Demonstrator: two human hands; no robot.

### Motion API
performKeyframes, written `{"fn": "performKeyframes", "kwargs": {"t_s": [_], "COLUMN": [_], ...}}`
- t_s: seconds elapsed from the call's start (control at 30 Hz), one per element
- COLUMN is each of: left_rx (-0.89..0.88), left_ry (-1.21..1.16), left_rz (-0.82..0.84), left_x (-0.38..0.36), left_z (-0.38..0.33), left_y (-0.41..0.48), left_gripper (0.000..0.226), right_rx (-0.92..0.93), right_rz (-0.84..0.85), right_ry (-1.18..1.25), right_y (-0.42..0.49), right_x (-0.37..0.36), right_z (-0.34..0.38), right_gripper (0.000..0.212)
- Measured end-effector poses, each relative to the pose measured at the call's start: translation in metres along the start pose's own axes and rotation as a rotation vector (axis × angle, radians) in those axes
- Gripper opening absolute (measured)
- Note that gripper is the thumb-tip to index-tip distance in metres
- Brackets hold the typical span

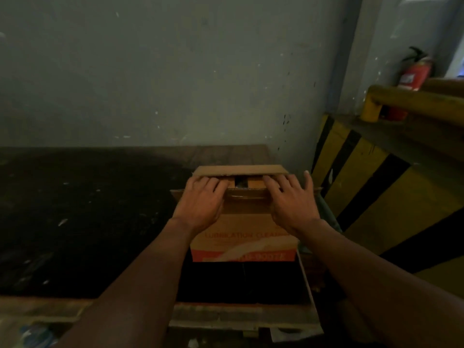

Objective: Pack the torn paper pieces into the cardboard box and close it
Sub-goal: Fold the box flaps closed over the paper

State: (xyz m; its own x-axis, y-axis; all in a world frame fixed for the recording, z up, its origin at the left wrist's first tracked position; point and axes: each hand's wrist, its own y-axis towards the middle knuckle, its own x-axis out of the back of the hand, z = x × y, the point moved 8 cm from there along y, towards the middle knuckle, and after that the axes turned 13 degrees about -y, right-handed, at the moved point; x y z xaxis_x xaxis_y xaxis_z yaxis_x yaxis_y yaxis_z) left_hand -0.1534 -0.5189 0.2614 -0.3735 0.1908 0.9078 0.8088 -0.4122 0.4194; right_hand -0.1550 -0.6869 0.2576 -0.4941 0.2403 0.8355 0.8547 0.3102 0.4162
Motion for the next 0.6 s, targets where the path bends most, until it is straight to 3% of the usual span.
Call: {"fn": "performKeyframes", "kwargs": {"t_s": [0.13,0.27,0.6], "left_rx": [0.139,0.16,0.184], "left_ry": [0.028,0.027,-0.123], "left_rz": [-0.009,0.023,0.202], "left_x": [-0.007,-0.034,-0.134], "left_z": [0.024,0.05,0.09], "left_y": [0.03,0.063,0.114], "left_gripper": [0.061,0.066,0.069], "right_rx": [-0.06,-0.097,-0.122], "right_rz": [-0.019,-0.016,0.224], "right_ry": [0.022,0.041,0.093], "right_y": [0.038,0.074,0.126], "right_x": [-0.017,-0.044,-0.155], "right_z": [-0.01,-0.011,0.001], "right_gripper": [0.075,0.069,0.077]}}
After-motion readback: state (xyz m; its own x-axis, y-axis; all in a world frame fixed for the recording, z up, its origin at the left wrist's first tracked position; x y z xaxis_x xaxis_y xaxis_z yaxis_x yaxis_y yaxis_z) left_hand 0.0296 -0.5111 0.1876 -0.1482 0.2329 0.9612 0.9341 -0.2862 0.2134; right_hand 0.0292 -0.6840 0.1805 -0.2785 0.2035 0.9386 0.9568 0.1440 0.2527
